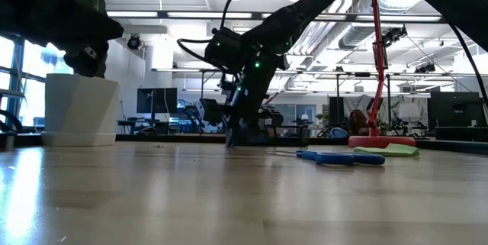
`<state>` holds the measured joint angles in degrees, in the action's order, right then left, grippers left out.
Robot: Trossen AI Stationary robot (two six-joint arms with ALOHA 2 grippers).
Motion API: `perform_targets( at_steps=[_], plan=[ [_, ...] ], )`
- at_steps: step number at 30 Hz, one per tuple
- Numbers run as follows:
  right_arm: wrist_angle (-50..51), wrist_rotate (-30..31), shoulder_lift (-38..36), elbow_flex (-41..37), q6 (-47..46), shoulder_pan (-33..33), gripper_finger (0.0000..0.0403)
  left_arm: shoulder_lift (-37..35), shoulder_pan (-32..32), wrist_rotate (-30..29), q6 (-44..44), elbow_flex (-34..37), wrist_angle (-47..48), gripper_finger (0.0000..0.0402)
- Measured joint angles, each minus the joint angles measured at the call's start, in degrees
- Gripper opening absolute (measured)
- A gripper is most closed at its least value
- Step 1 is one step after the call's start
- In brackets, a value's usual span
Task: Pick and place office supplies into organizer
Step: Put the blue binder clip into the bottom left section of the desk organizer
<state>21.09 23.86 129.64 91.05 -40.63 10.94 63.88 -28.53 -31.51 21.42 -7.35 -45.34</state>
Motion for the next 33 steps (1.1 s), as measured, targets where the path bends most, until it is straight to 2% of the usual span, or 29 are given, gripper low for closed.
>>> perform_targets(
  at_steps=[12, 19, 25, 33],
  plan=[
    [1.1, -0.7, -2.3, 0.0, 3.5, 0.0, 0.0001, 0.0, 0.0, 0.0, -0.1, 0.0, 0.1, 0.0008],
    [1.6, 2.5, -5.0, 0.0, 6.7, 0.5, 0.0, 0.0, 0.0, 0.0, 0.0, 0.0, 0.5, 0.0008],
    [0.9, 6.1, -7.8, 0.0, 10.3, 4.3, 0.0, 0.0, 0.0, 0.0, 0.0, 0.0, 0.4, 0.0007],
    [0.6, 4.6, -8.2, 0.0, 12.5, 10.0, 0.0003, 0.0, 0.0, 0.0, 0.0, 0.0, 0.5, 0.0008]
  ],
)
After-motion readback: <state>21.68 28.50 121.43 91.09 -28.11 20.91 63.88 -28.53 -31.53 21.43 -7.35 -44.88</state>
